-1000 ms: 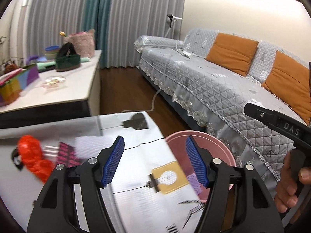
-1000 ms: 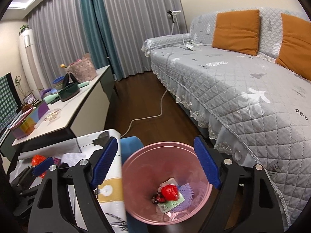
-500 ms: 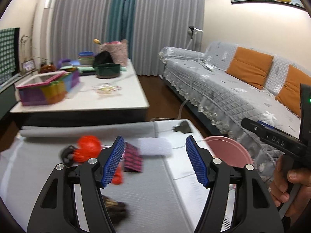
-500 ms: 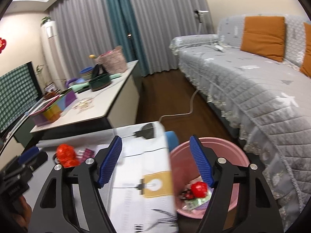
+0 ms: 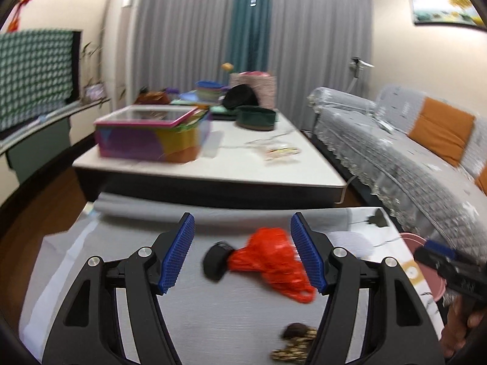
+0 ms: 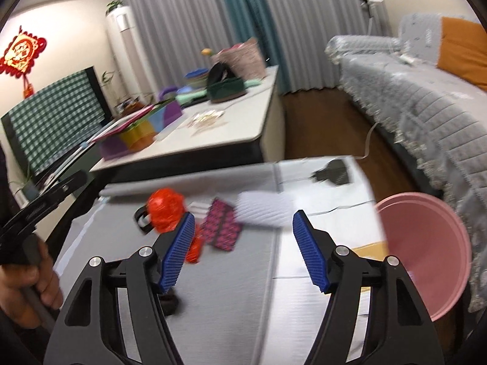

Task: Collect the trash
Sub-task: 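Move both open grippers back over the remaining trash on the table, then grasp the black strap with the left gripper while the right gripper grasps the leopard-print cloth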

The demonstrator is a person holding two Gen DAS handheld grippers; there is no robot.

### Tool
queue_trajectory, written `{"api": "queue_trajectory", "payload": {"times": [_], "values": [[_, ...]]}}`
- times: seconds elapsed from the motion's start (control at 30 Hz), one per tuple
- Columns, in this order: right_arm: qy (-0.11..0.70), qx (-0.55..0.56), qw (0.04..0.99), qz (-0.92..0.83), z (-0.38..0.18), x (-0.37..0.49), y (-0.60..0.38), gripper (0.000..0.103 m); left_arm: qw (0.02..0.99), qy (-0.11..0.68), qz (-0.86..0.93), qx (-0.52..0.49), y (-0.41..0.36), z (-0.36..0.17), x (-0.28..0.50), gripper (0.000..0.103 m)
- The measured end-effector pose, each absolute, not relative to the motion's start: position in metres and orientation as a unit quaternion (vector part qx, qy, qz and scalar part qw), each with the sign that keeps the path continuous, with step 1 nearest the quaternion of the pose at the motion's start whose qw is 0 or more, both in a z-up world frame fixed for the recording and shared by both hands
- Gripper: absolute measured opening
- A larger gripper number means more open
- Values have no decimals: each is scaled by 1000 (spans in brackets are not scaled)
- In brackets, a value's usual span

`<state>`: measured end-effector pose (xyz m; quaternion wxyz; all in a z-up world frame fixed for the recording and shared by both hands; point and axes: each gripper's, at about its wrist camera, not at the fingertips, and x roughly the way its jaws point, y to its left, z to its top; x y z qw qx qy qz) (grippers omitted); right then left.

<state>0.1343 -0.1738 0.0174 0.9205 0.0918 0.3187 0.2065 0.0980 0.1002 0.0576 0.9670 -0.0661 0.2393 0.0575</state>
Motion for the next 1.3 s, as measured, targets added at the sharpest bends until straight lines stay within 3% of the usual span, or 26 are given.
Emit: {"api": "queue_trajectory", "payload": {"times": [0.6, 0.73, 0.9, 0.97, 1.1, 1.17, 1.3], "values": [[418, 41, 850, 319, -66, 141, -74, 66, 943, 309, 80, -94, 145, -20, 143, 58], [428, 54, 841, 328, -71, 147, -75, 57, 937, 330, 64, -98, 140, -34, 159, 58], [425, 57, 836, 342, -72, 148, -74, 32, 929, 353, 67, -92, 135, -48, 173, 57], [421, 53, 837, 347, -70, 147, -73, 27, 927, 357, 66, -93, 134, -51, 177, 56], [414, 47, 841, 344, -65, 147, -76, 11, 922, 369, 58, -100, 134, -55, 183, 40], [411, 46, 844, 340, -64, 147, -78, 9, 921, 374, 51, -99, 130, -55, 184, 28], [406, 48, 850, 331, -59, 146, -84, 8, 922, 375, 54, -82, 123, -51, 179, 24]]}}
